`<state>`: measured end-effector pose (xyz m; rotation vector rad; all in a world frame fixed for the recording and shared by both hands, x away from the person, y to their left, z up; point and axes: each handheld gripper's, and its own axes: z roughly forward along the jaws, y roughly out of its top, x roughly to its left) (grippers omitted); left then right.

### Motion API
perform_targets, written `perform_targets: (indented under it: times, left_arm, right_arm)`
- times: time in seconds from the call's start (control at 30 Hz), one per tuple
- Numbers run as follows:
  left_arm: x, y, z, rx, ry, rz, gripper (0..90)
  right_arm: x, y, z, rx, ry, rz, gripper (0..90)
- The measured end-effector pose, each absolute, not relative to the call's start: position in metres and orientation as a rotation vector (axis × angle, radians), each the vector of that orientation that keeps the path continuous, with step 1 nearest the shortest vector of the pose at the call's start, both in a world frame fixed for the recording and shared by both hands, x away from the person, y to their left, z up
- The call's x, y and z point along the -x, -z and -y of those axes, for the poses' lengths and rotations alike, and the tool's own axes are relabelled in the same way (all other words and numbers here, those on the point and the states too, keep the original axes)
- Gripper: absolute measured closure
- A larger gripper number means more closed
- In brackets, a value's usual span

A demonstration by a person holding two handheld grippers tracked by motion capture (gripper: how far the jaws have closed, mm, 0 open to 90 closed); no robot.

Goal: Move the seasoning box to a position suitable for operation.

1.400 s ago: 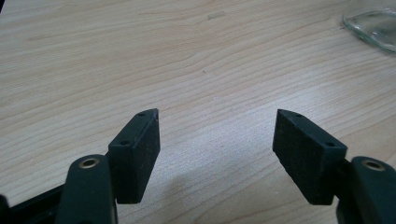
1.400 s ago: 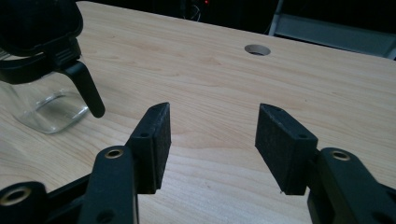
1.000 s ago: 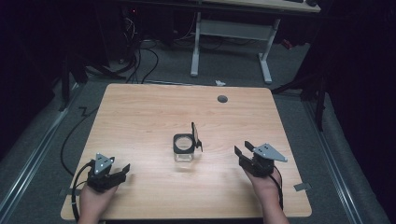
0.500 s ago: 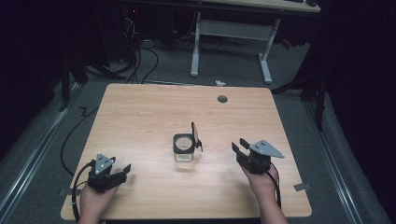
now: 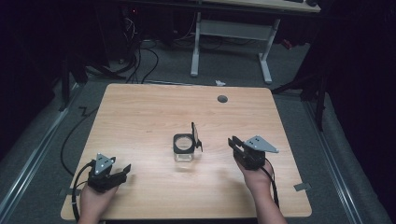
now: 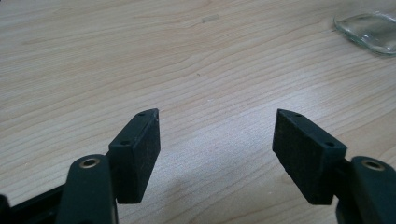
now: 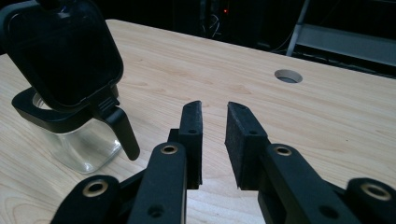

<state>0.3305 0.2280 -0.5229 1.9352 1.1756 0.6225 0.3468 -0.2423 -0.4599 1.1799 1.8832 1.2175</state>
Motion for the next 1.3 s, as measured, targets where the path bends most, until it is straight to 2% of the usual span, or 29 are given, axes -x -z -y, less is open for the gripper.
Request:
perform_targets:
  times: [0.7,1.3]
  left_arm:
    - [-0.33,0.522,-0.23,-1.925,-0.625,-1.174,32.8]
    - [-0.331,0.522,-0.232,-1.921,-0.621,-1.176,32.8]
  right_arm:
    - [-0.364,0.449,0.212,-1.115,-1.238,-1.95,89.7]
    - [-0.375,0.437,0.181,-1.052,-1.271,-1.99,90.0]
